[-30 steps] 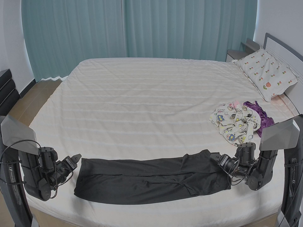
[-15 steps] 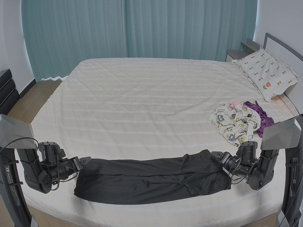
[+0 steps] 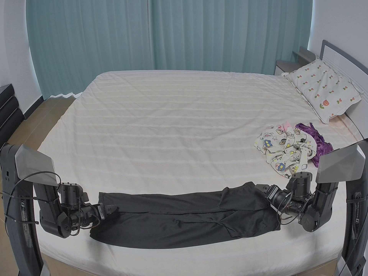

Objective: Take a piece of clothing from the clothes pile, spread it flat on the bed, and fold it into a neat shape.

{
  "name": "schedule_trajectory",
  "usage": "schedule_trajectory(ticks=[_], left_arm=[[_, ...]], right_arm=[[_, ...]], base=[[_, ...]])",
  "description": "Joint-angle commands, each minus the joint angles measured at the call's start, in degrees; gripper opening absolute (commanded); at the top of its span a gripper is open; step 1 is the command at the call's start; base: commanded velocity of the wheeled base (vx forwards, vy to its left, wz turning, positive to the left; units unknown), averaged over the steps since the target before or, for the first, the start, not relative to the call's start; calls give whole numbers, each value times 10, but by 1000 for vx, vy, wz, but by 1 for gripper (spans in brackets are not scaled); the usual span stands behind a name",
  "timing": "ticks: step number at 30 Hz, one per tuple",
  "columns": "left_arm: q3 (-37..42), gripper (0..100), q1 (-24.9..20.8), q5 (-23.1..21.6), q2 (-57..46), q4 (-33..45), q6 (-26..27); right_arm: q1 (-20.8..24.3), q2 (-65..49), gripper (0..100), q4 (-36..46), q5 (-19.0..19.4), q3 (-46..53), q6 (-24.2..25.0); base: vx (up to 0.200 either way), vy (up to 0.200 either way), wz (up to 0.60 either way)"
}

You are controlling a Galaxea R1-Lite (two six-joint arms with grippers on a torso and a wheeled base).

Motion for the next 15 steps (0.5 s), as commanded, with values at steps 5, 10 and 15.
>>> schedule_trajectory(ticks=[5,10,15], left_arm=[[-10,100,-2,1,13,2,2],[-14,100,3,3,14,2,12],[-24,100,3,5,28,2,19]], right_arm=[[2,7,100,-10,0,4,0],[3,7,100,-10,0,4,0],[3,7,100,-10,0,4,0]], base=[[0,0,0],[0,0,0],[0,0,0]])
